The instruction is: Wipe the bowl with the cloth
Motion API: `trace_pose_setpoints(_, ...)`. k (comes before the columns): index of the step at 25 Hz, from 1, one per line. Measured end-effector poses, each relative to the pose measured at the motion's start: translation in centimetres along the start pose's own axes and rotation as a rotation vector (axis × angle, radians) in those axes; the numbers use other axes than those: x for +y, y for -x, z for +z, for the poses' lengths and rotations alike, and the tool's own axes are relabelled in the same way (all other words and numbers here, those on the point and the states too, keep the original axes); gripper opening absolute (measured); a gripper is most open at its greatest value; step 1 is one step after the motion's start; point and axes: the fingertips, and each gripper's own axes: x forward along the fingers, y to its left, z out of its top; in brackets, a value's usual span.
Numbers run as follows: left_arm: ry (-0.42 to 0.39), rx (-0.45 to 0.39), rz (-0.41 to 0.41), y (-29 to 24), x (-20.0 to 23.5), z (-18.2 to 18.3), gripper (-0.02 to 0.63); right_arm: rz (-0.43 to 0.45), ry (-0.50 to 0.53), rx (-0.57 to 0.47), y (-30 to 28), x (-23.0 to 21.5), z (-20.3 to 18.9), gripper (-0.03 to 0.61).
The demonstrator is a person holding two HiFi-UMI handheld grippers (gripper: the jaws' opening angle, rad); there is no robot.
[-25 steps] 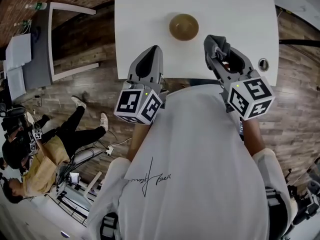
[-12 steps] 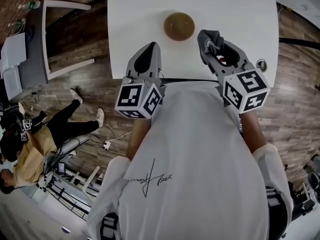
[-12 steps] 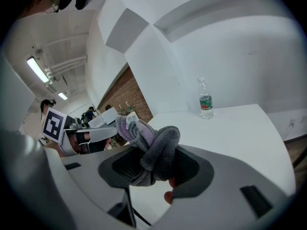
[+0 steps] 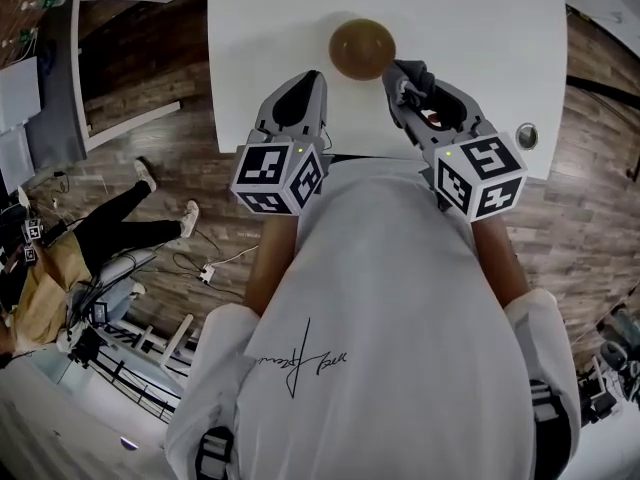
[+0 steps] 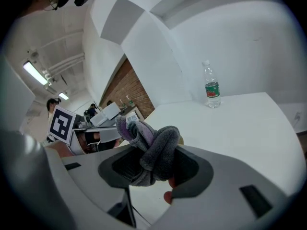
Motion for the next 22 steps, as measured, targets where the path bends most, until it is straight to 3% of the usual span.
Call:
trace_pose_setpoints(6, 0.026, 0.048, 0.021, -1.2, 1.7, -1.6, 0.023, 0.015, -0.007, 0.052, -2.4, 0.6, -1.2, 0.179)
trace_pose_setpoints(12, 0.04, 0.135, -0.013, -3.6, 2.2, -3.2, 0.028, 0.018, -0.016, 0.07, -3.7, 0.3, -1.2, 0.179)
trace_pose_setpoints(15, 0.027, 0.172, -0.019, -4.7, 2.3, -3.8, 0.063, 0.016, -0.025, 0.083, -4.1, -0.1, -1.5, 0.179)
trace_pose_setpoints(17, -0.002, 0.199, -0.016, -5.4, 2.5, -4.3, 0.12, 0.017, -0.03, 0.093, -4.4, -0.3, -1.8, 0.179)
trace_pose_setpoints(22, -0.002, 0.228, -0.023, -6.6, 2.9, -5.1, 0.127, 0.016, -0.034, 0.119, -4.9, -0.3, -2.6, 0.179)
